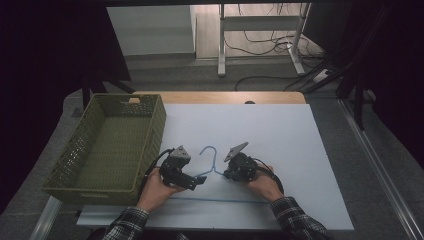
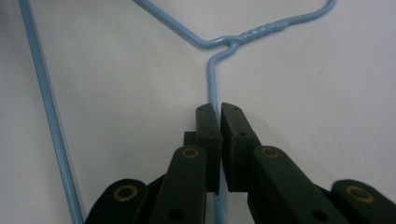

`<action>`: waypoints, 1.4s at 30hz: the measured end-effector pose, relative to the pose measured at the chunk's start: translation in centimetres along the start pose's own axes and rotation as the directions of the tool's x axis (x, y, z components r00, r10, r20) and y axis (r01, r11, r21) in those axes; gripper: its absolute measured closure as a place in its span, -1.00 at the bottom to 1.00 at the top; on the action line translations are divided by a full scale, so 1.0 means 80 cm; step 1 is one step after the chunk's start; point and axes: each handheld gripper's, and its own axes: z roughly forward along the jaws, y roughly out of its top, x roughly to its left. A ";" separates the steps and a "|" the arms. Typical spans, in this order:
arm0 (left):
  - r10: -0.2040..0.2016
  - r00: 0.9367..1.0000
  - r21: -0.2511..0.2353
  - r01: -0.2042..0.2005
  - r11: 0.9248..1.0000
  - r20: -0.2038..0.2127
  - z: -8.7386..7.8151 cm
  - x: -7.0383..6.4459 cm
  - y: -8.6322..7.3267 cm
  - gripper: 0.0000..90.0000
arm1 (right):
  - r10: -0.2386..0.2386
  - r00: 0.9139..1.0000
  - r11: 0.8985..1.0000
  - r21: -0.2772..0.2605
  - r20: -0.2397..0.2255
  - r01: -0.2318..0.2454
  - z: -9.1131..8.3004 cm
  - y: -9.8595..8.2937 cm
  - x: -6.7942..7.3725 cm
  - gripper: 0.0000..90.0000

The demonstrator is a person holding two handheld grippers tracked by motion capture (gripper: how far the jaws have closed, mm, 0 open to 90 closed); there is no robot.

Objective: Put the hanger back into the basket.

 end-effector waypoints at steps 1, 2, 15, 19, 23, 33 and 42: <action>-0.003 1.000 -0.001 0.003 1.000 -0.004 -0.001 0.000 0.001 -0.89 | -0.002 1.000 1.000 -0.001 0.000 0.002 0.000 0.000 0.000 0.92; -0.003 1.000 -0.002 0.003 1.000 -0.004 -0.001 0.000 0.001 -0.87 | -0.006 1.000 1.000 -0.004 0.000 0.006 -0.001 0.000 0.001 0.92; -0.013 1.000 0.015 0.013 1.000 -0.008 0.013 0.007 0.036 -0.24 | -0.046 0.998 0.998 -0.042 0.041 0.048 -0.017 0.006 0.010 0.92; -0.019 1.000 0.045 0.019 0.999 -0.007 0.029 0.014 0.050 -0.04 | -0.055 0.997 0.997 -0.047 0.048 0.057 -0.020 0.006 0.012 0.92; -0.050 0.999 0.062 0.050 0.997 0.006 0.046 0.022 0.057 0.06 | -0.056 0.997 0.997 -0.055 0.049 0.059 -0.025 0.005 0.014 0.92; -0.121 0.991 0.068 0.117 0.991 0.062 0.063 0.032 0.061 0.13 | -0.072 0.996 0.994 -0.079 0.053 0.076 -0.034 0.004 0.018 0.92; -0.197 0.971 0.061 0.190 0.980 0.138 0.067 0.034 0.064 0.61 | -0.082 0.995 0.994 -0.065 0.059 0.086 -0.034 0.000 0.018 0.92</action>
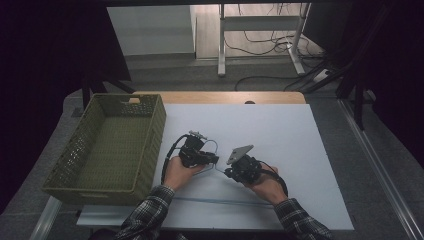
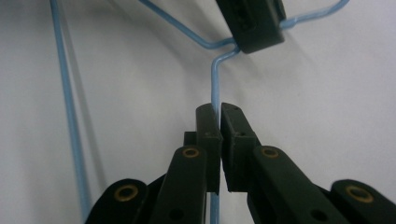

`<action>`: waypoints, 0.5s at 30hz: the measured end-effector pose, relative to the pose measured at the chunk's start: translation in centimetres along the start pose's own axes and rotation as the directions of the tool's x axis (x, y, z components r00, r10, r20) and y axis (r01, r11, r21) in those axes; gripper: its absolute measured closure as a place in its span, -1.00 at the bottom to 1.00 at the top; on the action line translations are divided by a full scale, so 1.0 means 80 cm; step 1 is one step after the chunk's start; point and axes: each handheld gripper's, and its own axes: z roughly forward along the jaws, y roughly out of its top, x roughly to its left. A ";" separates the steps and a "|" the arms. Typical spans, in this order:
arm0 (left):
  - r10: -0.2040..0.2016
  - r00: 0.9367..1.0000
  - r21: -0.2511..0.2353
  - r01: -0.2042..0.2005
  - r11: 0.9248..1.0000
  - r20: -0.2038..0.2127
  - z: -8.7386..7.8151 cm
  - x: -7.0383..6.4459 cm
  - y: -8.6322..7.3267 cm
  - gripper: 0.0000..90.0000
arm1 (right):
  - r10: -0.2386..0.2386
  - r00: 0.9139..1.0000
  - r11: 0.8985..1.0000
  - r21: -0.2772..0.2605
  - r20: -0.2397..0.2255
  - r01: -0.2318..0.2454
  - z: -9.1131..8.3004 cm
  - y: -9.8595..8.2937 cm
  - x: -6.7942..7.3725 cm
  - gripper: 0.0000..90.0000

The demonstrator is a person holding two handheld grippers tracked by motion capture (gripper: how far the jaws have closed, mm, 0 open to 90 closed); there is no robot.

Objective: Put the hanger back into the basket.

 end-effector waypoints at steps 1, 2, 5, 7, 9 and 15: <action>-0.017 1.000 -0.008 0.017 1.000 0.012 -0.001 -0.001 0.001 0.66 | 0.004 1.000 1.000 0.008 0.003 -0.004 0.000 0.000 0.000 0.92; -0.020 1.000 -0.003 0.020 1.000 0.005 0.000 -0.003 0.001 0.69 | 0.005 1.000 1.000 0.011 0.003 -0.005 0.001 -0.001 0.000 0.92; -0.047 0.998 -0.038 0.048 0.998 0.046 -0.004 -0.004 0.000 0.75 | 0.028 1.000 1.000 0.008 -0.009 -0.028 -0.002 -0.002 -0.002 0.90; -0.092 0.988 -0.085 0.103 0.991 0.126 -0.008 -0.004 -0.001 0.84 | 0.079 0.996 0.997 -0.008 -0.033 -0.079 -0.008 -0.003 -0.006 0.84; -0.070 0.989 -0.110 0.085 0.990 0.134 -0.015 -0.011 0.001 0.90 | 0.107 0.994 0.994 -0.024 -0.038 -0.108 -0.017 -0.003 -0.012 0.65; 0.012 0.997 -0.130 -0.002 0.992 0.076 -0.030 -0.035 0.006 0.91 | 0.217 0.966 0.975 -0.019 -0.143 -0.222 -0.030 0.007 -0.022 0.41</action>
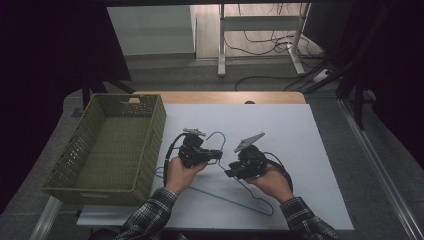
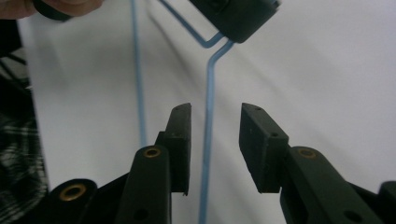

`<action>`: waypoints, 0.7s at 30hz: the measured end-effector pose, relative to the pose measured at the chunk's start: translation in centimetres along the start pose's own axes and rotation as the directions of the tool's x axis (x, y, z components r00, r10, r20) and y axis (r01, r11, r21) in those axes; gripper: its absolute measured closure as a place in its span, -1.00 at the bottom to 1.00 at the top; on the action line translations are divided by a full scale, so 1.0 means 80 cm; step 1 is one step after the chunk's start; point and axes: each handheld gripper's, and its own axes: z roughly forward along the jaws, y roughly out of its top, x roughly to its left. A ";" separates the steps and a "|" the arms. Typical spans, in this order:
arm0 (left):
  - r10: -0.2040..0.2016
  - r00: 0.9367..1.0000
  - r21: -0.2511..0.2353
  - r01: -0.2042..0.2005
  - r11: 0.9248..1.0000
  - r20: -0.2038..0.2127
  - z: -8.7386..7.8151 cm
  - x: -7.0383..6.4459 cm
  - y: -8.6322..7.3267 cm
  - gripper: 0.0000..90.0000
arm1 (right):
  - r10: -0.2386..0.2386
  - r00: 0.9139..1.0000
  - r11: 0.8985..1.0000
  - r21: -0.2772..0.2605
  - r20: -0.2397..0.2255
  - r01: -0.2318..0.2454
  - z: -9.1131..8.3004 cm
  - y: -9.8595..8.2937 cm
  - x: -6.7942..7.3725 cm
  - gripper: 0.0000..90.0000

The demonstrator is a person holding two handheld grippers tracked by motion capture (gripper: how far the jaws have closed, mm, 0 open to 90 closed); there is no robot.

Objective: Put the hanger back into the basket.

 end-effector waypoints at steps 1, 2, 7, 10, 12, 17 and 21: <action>0.007 1.000 -0.001 -0.007 1.000 -0.002 -0.001 -0.001 0.000 0.91 | 0.002 1.000 1.000 0.017 -0.008 -0.002 0.005 0.002 0.001 0.43; 0.017 1.000 -0.004 -0.017 1.000 -0.008 -0.002 -0.004 -0.001 0.91 | 0.005 1.000 0.999 0.033 -0.004 -0.005 0.009 0.002 0.002 0.51; 0.061 0.998 -0.011 -0.061 0.998 0.000 -0.009 -0.007 -0.004 0.87 | 0.016 0.999 0.998 0.065 -0.038 -0.013 0.017 0.004 0.004 0.92; 0.114 0.993 -0.007 -0.114 0.993 -0.013 -0.021 -0.013 -0.003 0.59 | -0.008 1.000 0.999 0.052 -0.023 0.010 0.008 0.006 0.008 0.92; 0.151 0.988 -0.003 -0.151 0.988 -0.032 -0.032 -0.019 -0.002 0.36 | -0.025 0.999 0.999 0.021 -0.021 0.025 -0.002 0.007 0.008 0.93; 0.236 0.970 0.043 -0.234 0.971 -0.060 -0.059 -0.031 -0.003 -0.16 | -0.065 0.998 0.998 0.003 -0.011 0.065 -0.025 0.014 0.013 0.93; 0.270 0.962 0.078 -0.266 0.961 -0.039 -0.076 -0.035 -0.004 -0.41 | -0.098 0.995 0.995 0.005 -0.021 0.098 -0.041 0.017 0.018 0.93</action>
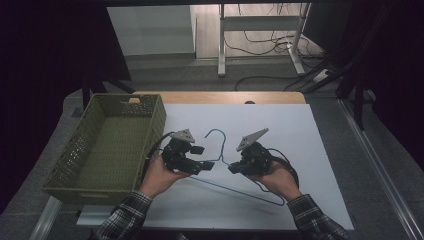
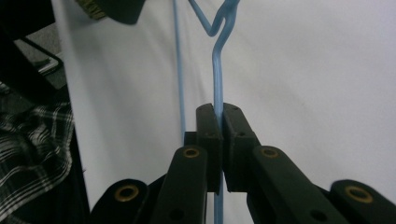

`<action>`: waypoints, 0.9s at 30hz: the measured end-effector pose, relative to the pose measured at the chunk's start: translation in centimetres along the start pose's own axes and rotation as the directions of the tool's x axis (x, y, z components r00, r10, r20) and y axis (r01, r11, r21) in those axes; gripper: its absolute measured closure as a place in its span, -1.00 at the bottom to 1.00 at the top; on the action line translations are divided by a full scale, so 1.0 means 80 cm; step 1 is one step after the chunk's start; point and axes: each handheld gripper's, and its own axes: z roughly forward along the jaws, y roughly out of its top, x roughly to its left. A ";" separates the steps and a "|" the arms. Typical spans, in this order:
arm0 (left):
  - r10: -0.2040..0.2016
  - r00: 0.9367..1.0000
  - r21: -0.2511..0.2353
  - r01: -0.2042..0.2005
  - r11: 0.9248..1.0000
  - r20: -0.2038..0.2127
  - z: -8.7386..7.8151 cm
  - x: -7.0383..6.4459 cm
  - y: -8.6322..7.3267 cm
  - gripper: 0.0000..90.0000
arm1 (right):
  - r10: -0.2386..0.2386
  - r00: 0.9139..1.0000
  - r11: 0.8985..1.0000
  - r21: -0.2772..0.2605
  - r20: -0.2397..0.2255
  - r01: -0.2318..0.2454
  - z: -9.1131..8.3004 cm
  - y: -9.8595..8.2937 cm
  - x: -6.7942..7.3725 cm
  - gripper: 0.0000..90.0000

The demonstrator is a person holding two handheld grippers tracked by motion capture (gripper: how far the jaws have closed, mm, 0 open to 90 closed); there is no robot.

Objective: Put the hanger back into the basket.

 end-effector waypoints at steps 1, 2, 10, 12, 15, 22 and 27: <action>0.012 1.000 0.014 -0.012 1.000 -0.008 -0.004 -0.001 0.000 -0.44 | -0.005 1.000 1.000 0.003 -0.002 0.005 -0.003 0.000 0.001 0.93; 0.025 1.000 0.022 -0.024 0.999 -0.011 -0.005 -0.002 0.000 -0.45 | -0.019 1.000 1.000 0.006 -0.002 0.019 -0.006 0.001 0.002 0.93; 0.147 0.989 0.144 -0.145 0.979 -0.001 -0.010 -0.004 0.012 -0.11 | -0.048 0.998 0.999 0.020 -0.029 0.049 -0.018 0.001 0.006 0.93; 0.168 0.986 0.173 -0.166 0.971 -0.001 -0.008 -0.005 0.015 -0.02 | -0.052 0.998 0.998 0.018 -0.039 0.053 -0.019 0.001 0.006 0.93; 0.196 0.980 0.212 -0.194 0.958 0.008 -0.002 -0.007 0.021 0.06 | -0.061 0.997 0.998 0.022 -0.047 0.062 -0.020 0.002 0.008 0.93; 0.224 0.971 0.271 -0.240 0.932 0.089 0.012 -0.012 0.027 0.47 | -0.093 0.993 0.995 0.016 -0.071 0.094 -0.022 0.005 0.012 0.93; 0.242 0.960 0.310 -0.274 0.910 0.139 0.016 -0.016 0.027 0.84 | -0.123 0.990 0.992 0.030 -0.074 0.125 -0.019 0.006 0.013 0.92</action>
